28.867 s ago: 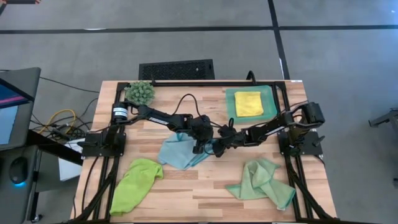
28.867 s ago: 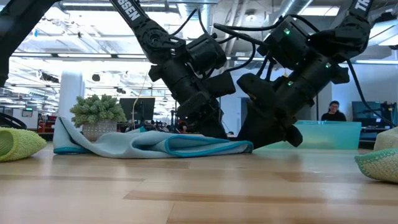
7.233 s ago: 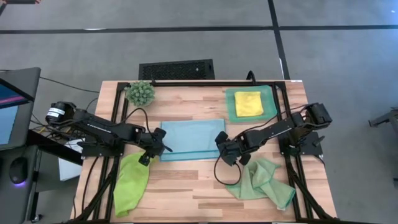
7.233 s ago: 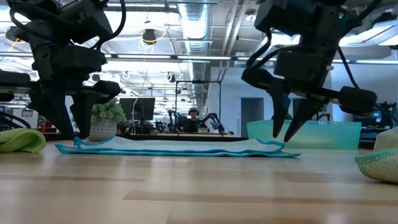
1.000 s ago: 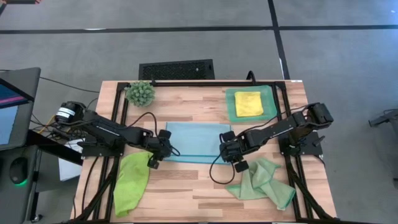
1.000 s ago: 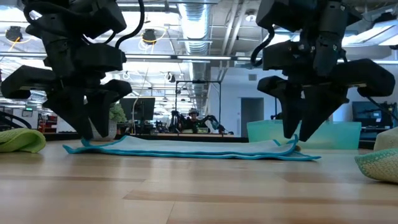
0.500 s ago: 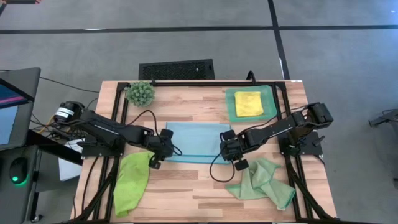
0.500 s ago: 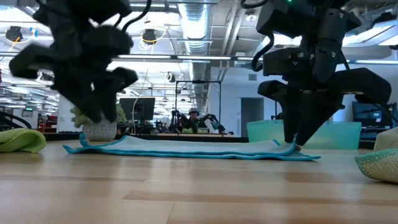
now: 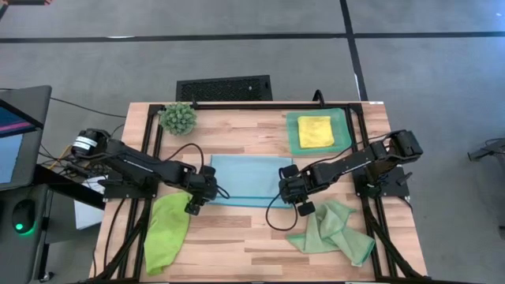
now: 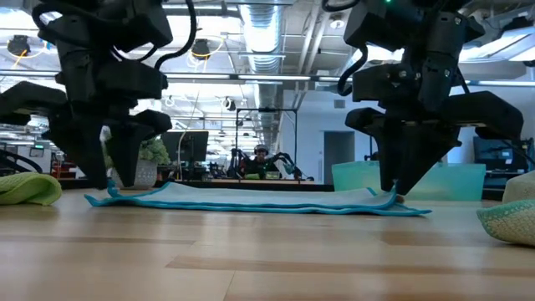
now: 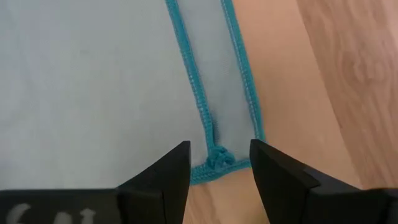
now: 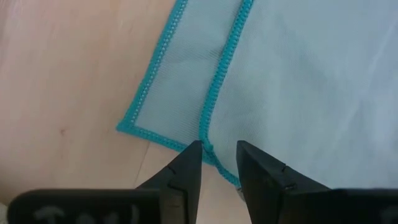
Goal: Fold microfiber towels
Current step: Fold the blue microfiber cloth
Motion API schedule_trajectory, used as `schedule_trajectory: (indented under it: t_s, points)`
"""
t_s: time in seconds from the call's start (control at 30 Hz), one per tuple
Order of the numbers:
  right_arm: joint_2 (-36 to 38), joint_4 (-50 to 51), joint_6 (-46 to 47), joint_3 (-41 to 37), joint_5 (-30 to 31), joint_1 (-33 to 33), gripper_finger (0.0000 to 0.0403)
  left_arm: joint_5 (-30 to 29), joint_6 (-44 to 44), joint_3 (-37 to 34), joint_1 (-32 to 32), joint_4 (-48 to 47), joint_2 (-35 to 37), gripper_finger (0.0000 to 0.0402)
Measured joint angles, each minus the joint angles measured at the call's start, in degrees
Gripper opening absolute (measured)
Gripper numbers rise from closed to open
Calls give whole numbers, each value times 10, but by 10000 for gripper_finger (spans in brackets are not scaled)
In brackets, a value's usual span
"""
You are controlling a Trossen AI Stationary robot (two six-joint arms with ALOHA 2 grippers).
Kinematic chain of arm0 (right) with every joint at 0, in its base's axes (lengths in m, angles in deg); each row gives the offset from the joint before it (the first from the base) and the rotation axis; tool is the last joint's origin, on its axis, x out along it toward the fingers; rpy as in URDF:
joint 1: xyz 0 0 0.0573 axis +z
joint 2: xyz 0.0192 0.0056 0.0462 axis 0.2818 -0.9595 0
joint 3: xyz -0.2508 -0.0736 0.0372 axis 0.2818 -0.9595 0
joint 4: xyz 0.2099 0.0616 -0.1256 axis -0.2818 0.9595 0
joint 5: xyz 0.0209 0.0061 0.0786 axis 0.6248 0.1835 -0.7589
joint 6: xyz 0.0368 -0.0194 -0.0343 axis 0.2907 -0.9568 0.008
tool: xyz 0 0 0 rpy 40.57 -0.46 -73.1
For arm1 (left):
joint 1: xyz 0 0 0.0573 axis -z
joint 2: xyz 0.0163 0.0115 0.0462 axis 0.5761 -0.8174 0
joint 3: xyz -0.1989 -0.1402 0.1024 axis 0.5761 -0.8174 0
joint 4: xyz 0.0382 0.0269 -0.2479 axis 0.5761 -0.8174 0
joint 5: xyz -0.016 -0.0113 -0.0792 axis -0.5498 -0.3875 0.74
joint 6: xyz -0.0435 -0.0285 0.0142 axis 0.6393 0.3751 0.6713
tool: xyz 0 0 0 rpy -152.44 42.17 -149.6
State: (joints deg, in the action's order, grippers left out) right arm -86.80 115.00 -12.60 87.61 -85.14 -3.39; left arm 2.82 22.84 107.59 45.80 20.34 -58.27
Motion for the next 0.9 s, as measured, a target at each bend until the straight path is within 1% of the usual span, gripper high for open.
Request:
schedule_trajectory:
  t_s: [0.17, 0.23, 0.33, 0.63, 0.8, 0.9]
  points:
    - [0, 0, -10, 0, 0, 0, 122, 0, -1, 2, -3, 7, -36, 159]
    - [0, 0, -10, 0, 0, 0, 122, -1, -2, 2, -3, 12, -40, 159]
    - [0, 0, -13, 0, 0, 0, 122, -1, 2, 2, -3, 15, -39, 159]
    - [0, -2, -13, 0, 0, 0, 123, -9, 1, 4, -4, -7, 6, 159]
    - [0, -2, -13, 0, 0, 0, 122, -10, 1, 0, -4, -15, 8, 158]
    - [0, -2, -13, 0, 0, 0, 121, 0, 3, -7, -4, -12, 8, 155]
